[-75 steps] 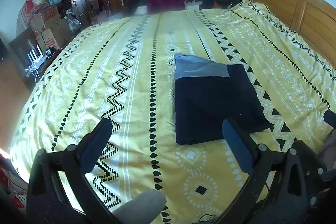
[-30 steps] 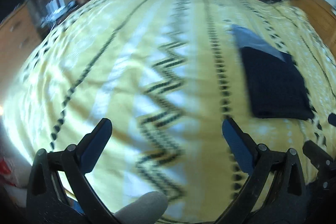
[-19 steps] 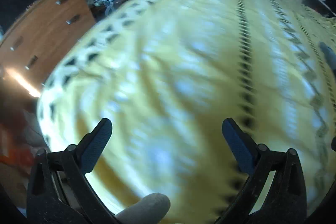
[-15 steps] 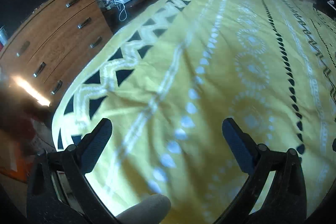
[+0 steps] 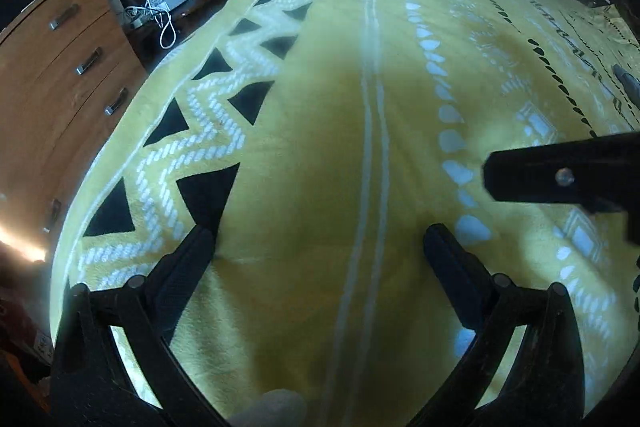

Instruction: Fold small clothes

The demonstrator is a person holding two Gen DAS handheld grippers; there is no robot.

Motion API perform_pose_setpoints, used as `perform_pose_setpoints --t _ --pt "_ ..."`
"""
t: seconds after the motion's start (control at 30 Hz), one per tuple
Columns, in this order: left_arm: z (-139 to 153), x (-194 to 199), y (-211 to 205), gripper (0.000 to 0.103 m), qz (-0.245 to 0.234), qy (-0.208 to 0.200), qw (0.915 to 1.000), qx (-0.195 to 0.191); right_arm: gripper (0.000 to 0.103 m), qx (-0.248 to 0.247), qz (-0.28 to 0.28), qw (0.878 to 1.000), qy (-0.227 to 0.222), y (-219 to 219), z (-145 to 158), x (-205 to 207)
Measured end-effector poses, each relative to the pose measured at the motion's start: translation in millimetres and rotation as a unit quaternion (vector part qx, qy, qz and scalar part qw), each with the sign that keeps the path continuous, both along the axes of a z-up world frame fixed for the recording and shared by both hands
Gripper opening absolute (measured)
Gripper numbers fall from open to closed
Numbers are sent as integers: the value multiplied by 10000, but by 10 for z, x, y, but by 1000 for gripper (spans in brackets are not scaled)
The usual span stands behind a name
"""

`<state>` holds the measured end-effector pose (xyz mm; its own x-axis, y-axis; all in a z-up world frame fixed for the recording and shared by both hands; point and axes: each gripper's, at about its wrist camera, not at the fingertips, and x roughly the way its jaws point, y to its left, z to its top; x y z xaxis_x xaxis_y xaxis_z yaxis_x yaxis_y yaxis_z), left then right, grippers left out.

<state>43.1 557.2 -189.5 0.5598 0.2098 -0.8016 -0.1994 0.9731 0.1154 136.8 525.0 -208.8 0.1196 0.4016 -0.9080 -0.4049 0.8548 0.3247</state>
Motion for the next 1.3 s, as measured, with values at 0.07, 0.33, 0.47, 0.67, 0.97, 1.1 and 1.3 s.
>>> perform_pose_setpoints --t 0.07,0.33,0.47,0.67,0.97,1.1,1.3 --pt "57 -85 -20 103 52 -80 9999 43 103 -190 6 9996 -209 148 -65 -86" --pt "49 -178 230 103 104 1 9999 -35 103 -793 -147 9903 -1130 712 -197 -573" --pt "3 -148 186 103 -103 -175 9998 -35 103 -462 -865 9850 -1418 563 -261 -666" --pt "-33 -164 191 103 10 -231 9997 -79 103 -636 -1030 9801 -1573 558 -256 -703" --pt "-23 -230 135 103 86 -381 9990 227 103 -459 -880 9767 -1904 406 -228 -815" --pt "-29 -227 153 103 81 -377 9991 198 103 -479 -874 9765 -1913 413 -222 -811" --pt "-33 -229 135 103 91 -379 9990 196 103 -484 -868 9764 -1916 411 -226 -816"
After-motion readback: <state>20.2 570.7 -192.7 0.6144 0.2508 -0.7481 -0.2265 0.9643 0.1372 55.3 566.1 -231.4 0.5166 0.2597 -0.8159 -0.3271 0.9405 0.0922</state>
